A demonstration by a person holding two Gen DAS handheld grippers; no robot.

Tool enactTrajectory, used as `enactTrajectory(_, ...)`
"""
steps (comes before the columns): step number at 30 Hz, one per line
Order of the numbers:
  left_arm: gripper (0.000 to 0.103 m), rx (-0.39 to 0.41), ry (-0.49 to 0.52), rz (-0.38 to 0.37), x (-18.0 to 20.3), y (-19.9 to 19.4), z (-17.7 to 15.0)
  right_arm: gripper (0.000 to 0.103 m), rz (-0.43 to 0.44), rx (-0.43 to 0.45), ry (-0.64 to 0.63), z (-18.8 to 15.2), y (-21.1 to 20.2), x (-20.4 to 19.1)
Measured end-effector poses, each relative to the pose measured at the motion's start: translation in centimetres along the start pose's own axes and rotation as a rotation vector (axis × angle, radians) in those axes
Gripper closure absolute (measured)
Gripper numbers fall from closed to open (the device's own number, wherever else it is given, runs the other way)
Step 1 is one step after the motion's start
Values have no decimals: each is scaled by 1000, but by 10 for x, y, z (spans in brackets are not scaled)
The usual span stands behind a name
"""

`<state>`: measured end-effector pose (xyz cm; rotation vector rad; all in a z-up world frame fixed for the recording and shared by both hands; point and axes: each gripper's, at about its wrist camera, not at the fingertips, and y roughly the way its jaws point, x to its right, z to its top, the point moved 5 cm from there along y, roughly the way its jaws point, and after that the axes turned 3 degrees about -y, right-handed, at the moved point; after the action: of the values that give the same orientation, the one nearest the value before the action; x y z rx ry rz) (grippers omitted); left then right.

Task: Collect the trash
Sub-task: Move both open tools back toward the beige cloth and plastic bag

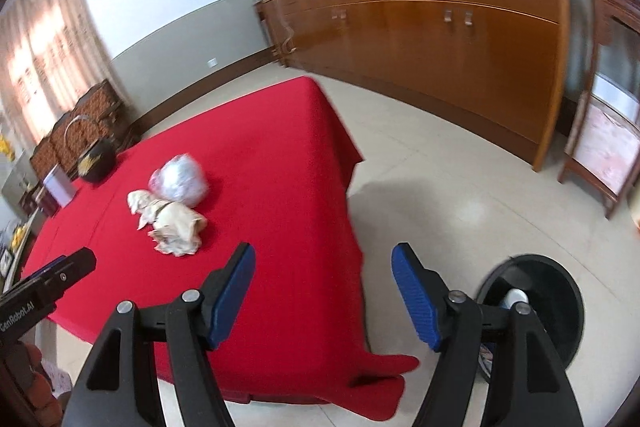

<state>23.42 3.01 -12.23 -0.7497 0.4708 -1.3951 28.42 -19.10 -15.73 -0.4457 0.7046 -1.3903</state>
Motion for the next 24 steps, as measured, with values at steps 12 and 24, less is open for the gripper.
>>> enactTrajectory(12,35,-3,-87,56,-63,15,16,31,43,-69,-88,17,73,-71)
enactTrajectory(24,35,-3,-137,93,-108,25,26,31,85,-101,-130,18,106,-125)
